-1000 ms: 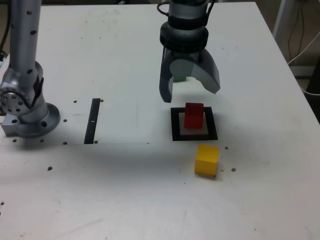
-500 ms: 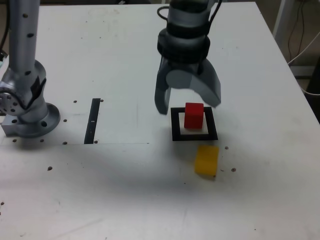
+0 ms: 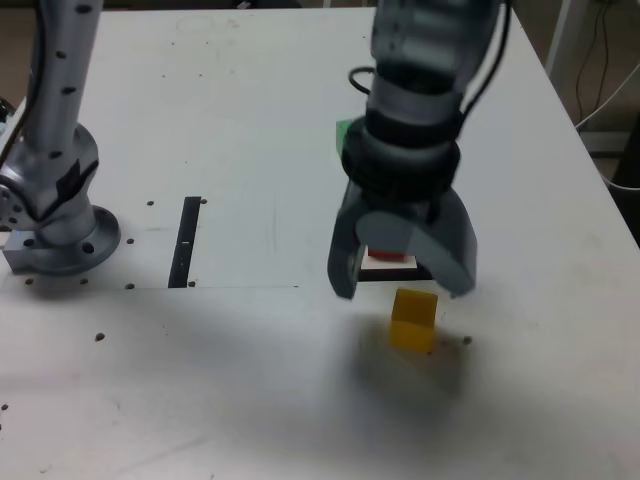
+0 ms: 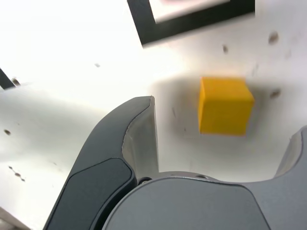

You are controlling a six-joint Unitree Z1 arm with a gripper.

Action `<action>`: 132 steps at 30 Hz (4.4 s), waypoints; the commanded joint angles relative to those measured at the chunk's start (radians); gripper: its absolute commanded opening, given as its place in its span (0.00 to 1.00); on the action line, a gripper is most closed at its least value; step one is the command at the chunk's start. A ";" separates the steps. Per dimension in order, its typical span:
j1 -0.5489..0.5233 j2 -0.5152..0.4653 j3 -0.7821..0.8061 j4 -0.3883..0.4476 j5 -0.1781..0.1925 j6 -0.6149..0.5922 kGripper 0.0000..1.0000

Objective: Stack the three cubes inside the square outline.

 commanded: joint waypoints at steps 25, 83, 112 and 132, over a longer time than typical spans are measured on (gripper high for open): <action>0.019 0.155 -0.069 0.009 -0.026 0.019 0.96; 0.022 0.053 -0.098 0.105 0.047 0.001 0.46; 0.296 -0.012 -0.078 0.158 0.078 0.145 0.46; 0.313 0.028 -0.079 0.124 0.053 0.180 0.46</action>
